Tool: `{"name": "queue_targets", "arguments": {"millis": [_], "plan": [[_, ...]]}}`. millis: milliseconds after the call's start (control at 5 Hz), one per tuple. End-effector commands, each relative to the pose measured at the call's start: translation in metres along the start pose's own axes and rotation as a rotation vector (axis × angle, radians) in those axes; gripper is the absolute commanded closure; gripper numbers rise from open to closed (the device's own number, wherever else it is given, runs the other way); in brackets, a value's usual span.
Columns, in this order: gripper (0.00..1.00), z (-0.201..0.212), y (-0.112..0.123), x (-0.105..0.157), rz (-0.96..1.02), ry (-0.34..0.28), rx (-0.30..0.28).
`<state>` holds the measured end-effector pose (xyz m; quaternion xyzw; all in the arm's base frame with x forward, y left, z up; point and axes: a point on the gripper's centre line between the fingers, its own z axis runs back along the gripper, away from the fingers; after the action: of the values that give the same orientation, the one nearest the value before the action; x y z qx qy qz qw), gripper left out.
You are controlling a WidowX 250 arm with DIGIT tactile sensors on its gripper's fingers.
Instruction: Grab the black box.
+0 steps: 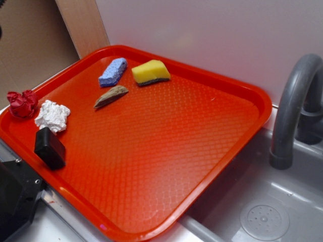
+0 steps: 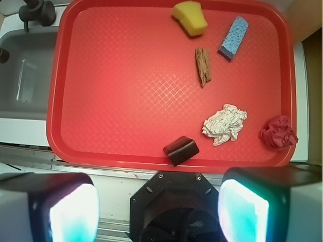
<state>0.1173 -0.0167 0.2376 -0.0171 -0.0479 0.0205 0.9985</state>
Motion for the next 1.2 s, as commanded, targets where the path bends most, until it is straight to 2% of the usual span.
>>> {"name": "queue_targets", "arguments": {"millis": [0,200,400,800,1000], "plan": [[0.00,0.000,0.000,0.000,0.000,0.000,0.000],[0.00,-0.032,0.018,0.002,0.082,-0.016,0.047],[0.00,-0.034,0.015,-0.019,0.184,-0.023,0.035],[0.00,-0.069,0.013,-0.023,0.477,0.043,-0.024],[0.00,-0.087,0.017,-0.017,0.541,0.078,-0.086]]}}
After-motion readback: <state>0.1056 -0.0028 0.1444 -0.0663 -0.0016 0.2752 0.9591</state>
